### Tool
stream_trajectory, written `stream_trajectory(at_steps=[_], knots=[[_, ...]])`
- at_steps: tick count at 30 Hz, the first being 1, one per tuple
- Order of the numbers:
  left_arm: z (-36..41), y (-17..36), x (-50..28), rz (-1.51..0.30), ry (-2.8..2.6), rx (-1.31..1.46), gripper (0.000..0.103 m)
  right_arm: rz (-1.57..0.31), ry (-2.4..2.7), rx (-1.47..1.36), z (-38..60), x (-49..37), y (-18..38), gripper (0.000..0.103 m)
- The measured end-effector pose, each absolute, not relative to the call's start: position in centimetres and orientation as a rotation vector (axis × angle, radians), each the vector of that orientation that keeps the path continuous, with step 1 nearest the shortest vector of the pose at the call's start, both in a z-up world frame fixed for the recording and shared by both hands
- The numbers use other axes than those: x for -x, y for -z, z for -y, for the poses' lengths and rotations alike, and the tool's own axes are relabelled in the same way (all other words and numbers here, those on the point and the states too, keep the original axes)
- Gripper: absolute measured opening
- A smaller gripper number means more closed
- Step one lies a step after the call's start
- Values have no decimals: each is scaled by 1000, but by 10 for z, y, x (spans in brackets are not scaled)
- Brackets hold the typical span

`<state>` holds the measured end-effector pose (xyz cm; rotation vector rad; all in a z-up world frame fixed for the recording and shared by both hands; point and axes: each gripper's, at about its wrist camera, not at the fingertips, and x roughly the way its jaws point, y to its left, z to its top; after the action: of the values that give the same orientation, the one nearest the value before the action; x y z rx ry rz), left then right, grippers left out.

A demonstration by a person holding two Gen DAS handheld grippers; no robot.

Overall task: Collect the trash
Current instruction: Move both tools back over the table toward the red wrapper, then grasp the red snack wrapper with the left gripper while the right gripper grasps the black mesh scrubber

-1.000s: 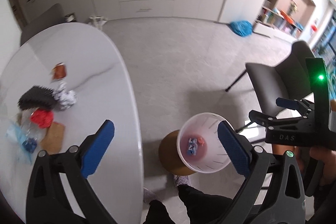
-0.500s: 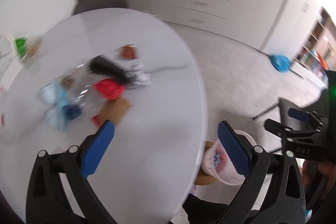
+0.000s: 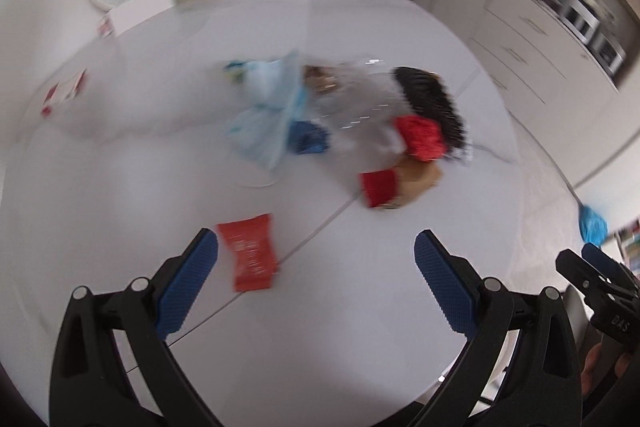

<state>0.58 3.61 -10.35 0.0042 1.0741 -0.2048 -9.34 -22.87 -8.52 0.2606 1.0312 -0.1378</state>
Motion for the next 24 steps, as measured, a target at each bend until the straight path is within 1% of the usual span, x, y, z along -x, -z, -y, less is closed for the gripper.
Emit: stream_trajectory(at_steps=[7,10,19,20,22,23,24], knots=[[-67,138,-20,-1132,141,0,94,-1056,102,-256,206,78,92,101],[-71,160,-27,-1171,137,-14,91,-1068,103,-252,199,75,94,101],[-78,214,-49,-1266,100,-18,72,-1105,121,-254,190,68,104,101],[-80,217,-50,-1274,99,-15,65,-1109,121,-252,189,67,105,101],[-81,225,-51,-1296,96,-15,60,-1114,120,-251,187,64,107,101],[-81,227,-51,-1301,96,-15,55,-1116,120,-251,187,62,108,101],[-81,229,-51,-1306,98,-12,53,-1117,117,-250,186,60,108,101]])
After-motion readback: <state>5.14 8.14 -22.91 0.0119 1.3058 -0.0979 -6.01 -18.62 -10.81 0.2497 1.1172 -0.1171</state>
